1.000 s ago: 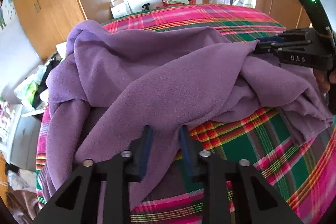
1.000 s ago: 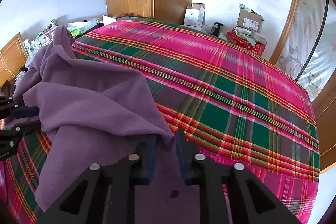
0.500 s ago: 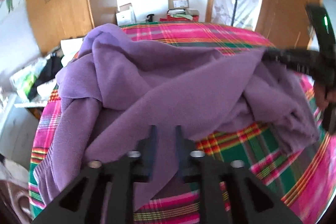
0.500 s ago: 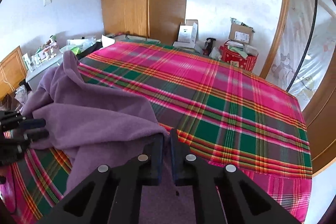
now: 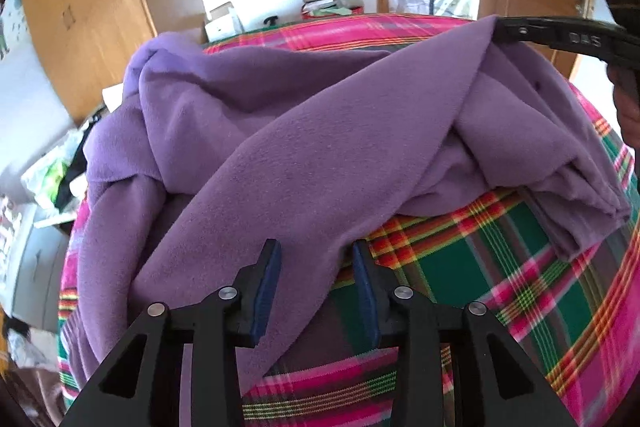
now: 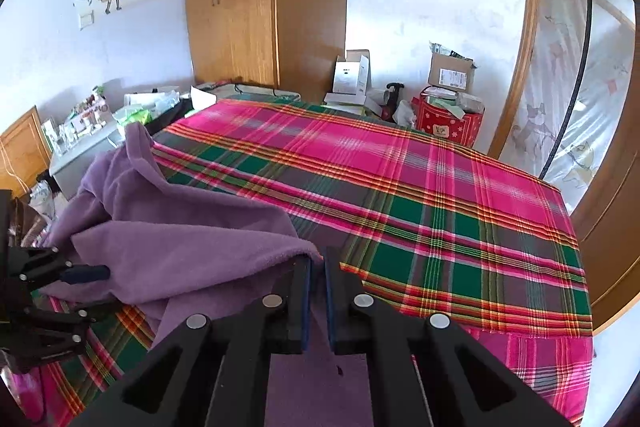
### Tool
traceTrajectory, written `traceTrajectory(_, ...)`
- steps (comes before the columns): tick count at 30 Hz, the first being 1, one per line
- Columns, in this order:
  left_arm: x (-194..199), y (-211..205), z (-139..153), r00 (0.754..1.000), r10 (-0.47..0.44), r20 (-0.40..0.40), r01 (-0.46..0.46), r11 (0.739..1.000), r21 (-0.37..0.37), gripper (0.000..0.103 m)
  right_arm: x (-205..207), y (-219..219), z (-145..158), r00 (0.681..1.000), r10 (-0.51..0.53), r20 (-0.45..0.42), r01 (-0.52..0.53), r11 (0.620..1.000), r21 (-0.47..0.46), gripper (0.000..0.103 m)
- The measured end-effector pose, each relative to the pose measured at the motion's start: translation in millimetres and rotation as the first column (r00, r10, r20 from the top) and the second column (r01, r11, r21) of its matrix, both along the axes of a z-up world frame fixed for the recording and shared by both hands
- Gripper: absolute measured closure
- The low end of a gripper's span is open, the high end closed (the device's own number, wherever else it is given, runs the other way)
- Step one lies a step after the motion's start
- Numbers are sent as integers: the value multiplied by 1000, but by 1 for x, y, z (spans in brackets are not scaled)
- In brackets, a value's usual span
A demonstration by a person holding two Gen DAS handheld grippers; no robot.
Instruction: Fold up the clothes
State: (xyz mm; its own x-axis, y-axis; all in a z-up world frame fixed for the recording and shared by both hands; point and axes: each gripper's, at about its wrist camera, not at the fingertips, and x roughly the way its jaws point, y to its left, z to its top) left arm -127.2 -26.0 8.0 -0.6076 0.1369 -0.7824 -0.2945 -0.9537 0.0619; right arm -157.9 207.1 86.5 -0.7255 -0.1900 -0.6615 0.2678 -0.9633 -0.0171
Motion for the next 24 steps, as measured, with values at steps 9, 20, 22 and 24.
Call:
traceTrajectory(9,-2,-21,6,999,54,8,-54,994,92,99,16,-2,15,999,3,-37,-4,1000,-23,97)
traceTrajectory(20,9,-46,39,989,125,-81,-111,981,159,100,57,-17,33,997,23,-74,-21,999,30,97)
traceTrajectory(22,16,-50,45,987,129,-95,-112,979,170,100,67,-20,37,996,26,-81,-24,999,34,97)
traceTrajectory(24,29,-56,52,986,129,-109,-107,976,188,100,80,-22,40,996,28,-89,-26,999,29,97)
